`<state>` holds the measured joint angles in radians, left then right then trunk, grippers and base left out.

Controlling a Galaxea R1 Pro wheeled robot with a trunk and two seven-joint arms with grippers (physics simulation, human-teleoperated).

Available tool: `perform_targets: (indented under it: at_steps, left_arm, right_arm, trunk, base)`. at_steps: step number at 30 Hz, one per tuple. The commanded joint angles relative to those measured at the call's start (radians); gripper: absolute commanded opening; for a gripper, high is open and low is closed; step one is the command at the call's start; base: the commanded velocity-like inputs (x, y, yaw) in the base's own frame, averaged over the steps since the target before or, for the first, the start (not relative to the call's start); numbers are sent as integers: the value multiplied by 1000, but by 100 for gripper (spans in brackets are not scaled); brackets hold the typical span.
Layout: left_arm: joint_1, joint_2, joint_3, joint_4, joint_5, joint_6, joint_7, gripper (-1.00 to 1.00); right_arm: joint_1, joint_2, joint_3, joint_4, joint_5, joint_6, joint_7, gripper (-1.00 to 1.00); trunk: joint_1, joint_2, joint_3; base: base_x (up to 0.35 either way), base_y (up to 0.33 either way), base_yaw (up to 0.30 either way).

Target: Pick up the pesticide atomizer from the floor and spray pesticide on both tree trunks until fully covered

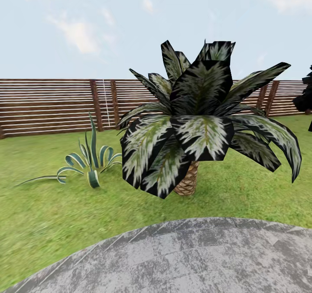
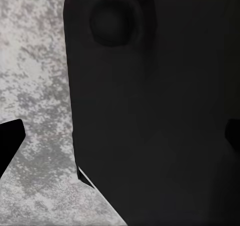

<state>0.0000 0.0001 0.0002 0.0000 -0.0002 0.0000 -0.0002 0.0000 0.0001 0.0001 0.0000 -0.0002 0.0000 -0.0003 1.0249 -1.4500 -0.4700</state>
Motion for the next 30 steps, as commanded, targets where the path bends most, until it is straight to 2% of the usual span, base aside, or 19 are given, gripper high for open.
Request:
perform_targets:
  at_steps: [1, 9, 16, 21, 25, 26, 28, 29, 30]
  left_arm:
    - [0, 0, 0, 0, 0, 0, 0, 100]
    - [-2, -2, -3, -10, -2, -12, 2, 100]
    - [-2, -2, -4, -11, 0, -12, 2, 100]
    - [-2, -2, -3, -12, 2, -24, 3, 100]
    - [-2, 1, -3, -12, 1, -46, 2, 100]
    - [-3, 1, -3, -12, 1, -378, 2, 100]
    - [-4, 0, -4, -32, 0, -402, 2, 100]
    - [-4, -1, -5, -77, -5, -409, 2, 100]
    - [-4, -1, -5, -99, -6, -411, 1, 100]
  right_arm:
    - [0, 0, 0, 0, 0, 0, 0, 100]
    - [-7, 40, 3, -41, 3, -8, -3, 100]
    - [-8, 44, 4, -52, 3, -9, -3, 100]
    - [-8, 50, 2, -51, 2, -37, -4, 100]
    - [-8, 42, 1, -54, 3, -60, -6, 100]
    - [-8, 29, 1, -61, 3, -240, -6, 100]
    - [-8, 2, 0, -107, 3, -279, -6, 100]
    - [-8, -24, 0, -147, 3, -320, -6, 100]
    - [-8, -34, 0, -165, 3, -337, -6, 100]
  trunk:
    - [0, 0, 0]
    - [0, 0, 0]
    - [0, 0, 0]
    - [0, 0, 0]
    - [0, 0, 0]
    - [0, 0, 0]
    - [0, 0, 0]
    - [0, 0, 0]
    - [0, 0, 0]
  base:
    - [0, 0, 0]
    - [0, 0, 0]
    - [0, 0, 0]
    - [0, 0, 0]
    - [0, 0, 0]
    - [0, 0, 0]
    - [0, 0, 0]
    - [0, 0, 0]
    - [0, 0, 0]
